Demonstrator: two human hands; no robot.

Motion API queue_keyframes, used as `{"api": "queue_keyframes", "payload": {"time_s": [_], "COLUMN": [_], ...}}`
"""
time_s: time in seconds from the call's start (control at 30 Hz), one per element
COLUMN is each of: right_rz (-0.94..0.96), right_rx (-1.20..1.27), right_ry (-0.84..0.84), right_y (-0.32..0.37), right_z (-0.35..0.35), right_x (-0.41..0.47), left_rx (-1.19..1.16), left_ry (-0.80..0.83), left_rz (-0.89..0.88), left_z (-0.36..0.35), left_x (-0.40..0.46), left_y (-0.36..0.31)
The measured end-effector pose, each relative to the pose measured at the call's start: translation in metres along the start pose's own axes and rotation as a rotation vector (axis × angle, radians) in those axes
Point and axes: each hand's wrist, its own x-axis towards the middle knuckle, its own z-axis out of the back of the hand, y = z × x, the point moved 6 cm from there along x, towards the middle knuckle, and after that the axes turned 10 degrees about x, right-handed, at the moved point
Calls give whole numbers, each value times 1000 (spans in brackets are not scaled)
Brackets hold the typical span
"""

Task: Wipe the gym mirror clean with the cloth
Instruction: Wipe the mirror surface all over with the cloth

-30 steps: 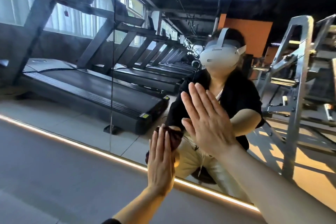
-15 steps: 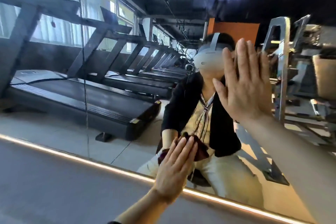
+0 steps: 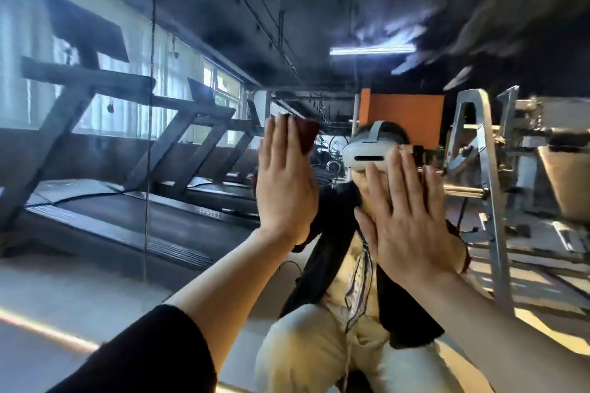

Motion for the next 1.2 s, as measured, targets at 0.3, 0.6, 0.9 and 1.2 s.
{"api": "queue_keyframes", "payload": {"time_s": [0.3, 0.6, 0.9, 1.2], "right_rz": [125, -247, -233, -94], "right_rx": [82, -34, -41, 18], "right_ry": [-207, -216, -226, -246], "right_y": [-59, -134, -132, -143], "right_z": [55, 63, 61, 62], "right_x": [67, 128, 127, 119], "left_rx": [25, -3, -9, 52], "left_ry": [29, -31, -24, -46], "left_rz": [60, -586, 15, -341], "left_z": [0, -21, -14, -8], "left_x": [75, 98, 168, 162], "left_y": [21, -114, -91, -75]}}
